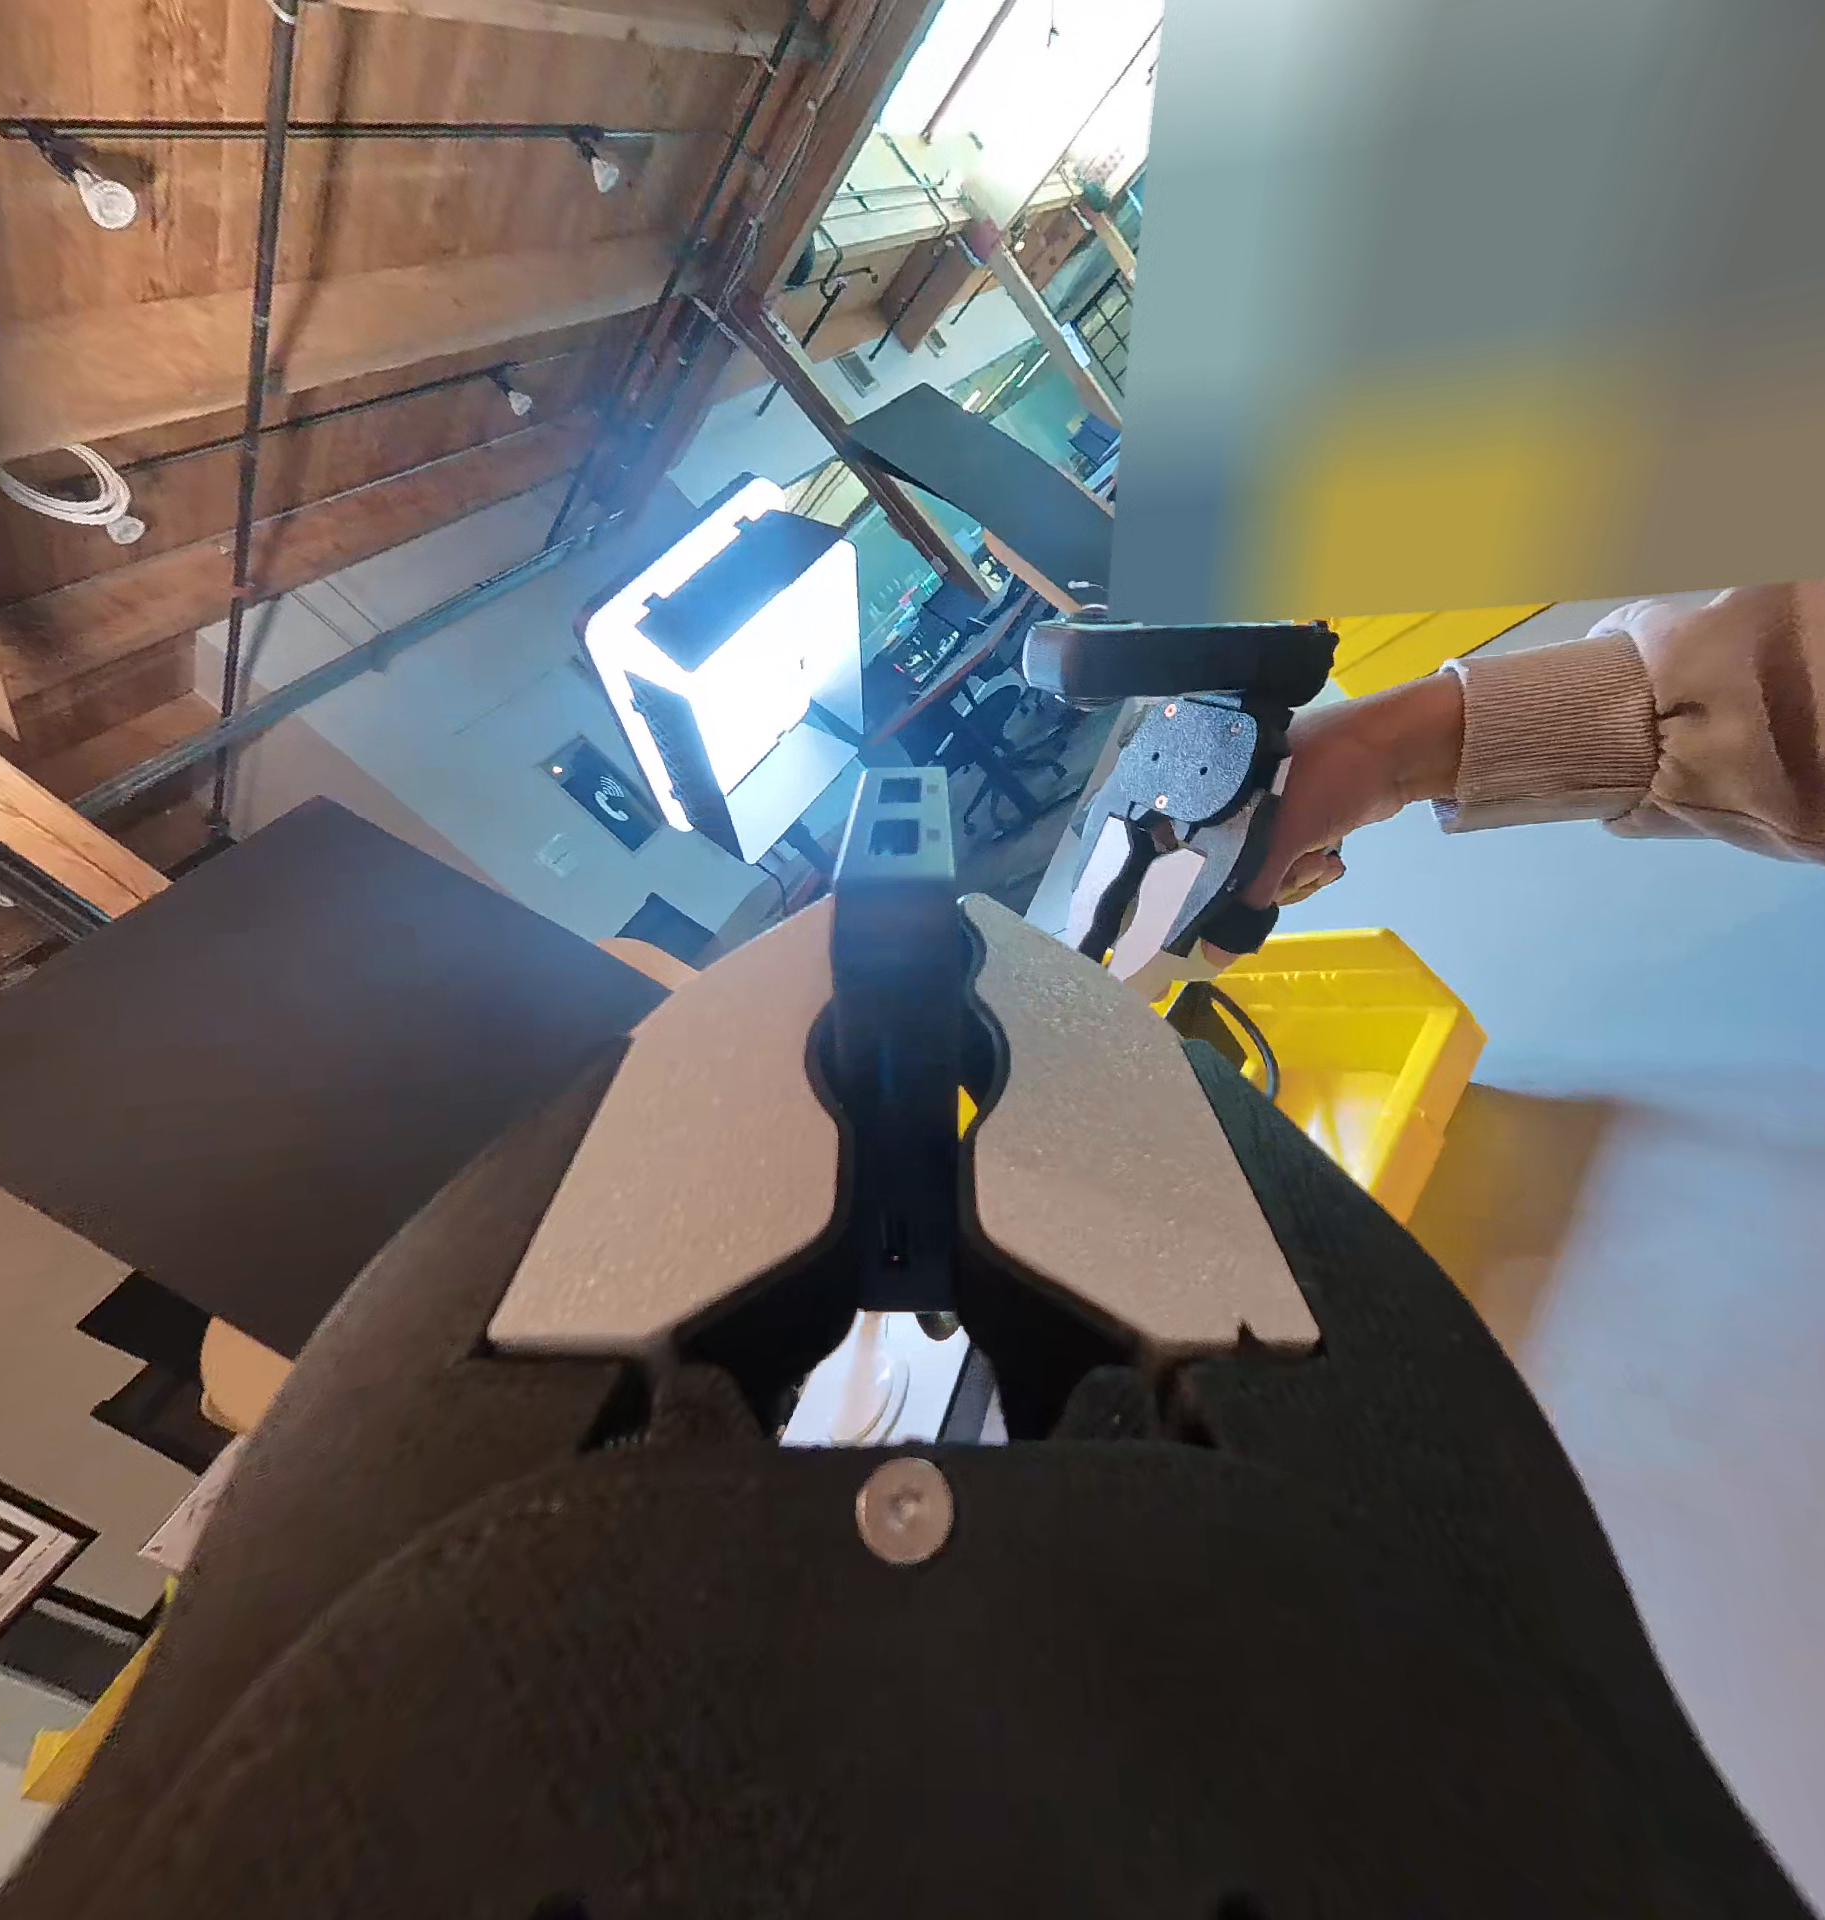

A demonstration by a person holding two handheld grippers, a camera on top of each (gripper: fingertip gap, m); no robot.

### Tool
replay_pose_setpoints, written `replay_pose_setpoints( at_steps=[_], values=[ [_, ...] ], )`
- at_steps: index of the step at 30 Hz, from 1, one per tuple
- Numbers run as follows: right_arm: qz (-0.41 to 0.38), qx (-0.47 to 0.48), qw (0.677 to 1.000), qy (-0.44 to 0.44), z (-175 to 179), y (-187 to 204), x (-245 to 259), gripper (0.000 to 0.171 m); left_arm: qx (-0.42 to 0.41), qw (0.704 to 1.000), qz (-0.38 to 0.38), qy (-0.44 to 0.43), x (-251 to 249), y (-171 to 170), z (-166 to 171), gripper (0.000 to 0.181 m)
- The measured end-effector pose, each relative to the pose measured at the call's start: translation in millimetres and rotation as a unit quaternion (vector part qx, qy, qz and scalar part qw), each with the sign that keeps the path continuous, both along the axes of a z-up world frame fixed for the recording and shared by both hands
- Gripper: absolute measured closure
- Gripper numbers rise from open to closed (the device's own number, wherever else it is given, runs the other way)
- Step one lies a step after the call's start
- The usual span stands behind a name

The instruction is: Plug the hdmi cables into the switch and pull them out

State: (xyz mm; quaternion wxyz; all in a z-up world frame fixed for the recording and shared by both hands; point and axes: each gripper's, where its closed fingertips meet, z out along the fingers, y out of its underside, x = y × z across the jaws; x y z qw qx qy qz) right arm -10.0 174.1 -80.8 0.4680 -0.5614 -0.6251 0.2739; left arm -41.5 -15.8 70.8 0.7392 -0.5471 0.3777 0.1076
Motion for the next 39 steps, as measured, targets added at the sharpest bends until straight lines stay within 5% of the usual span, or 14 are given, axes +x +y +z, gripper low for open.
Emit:
replay_pose_setpoints(
  at_steps=[1,12,17,26,34,39],
  values=[
    [0.0,-0.001,1.0,0.006,2,0,0,0.155,-0.003,1.0,-0.002,0.001,1,1,-2,0.167],
    [0.141,0.033,0.979,0.144,80,-75,12,0.144,-0.061,0.997,-0.048,0.018,17,20,-35,0.167],
    [0.223,0.131,0.96,0.104,72,-128,12,0.141,-0.067,0.991,-0.115,-0.028,32,17,-33,0.167],
    [0.231,0.173,0.952,0.099,71,-149,7,0.141,-0.079,0.975,-0.183,-0.1,45,18,-32,0.166],
    [0.305,0.102,0.929,0.182,101,-176,28,0.141,-0.152,0.978,-0.144,-0.005,56,41,-84,0.167],
    [0.285,0.187,0.938,0.056,54,-165,17,0.156,-0.187,0.974,-0.107,0.072,66,52,-116,0.166]
  ],
)
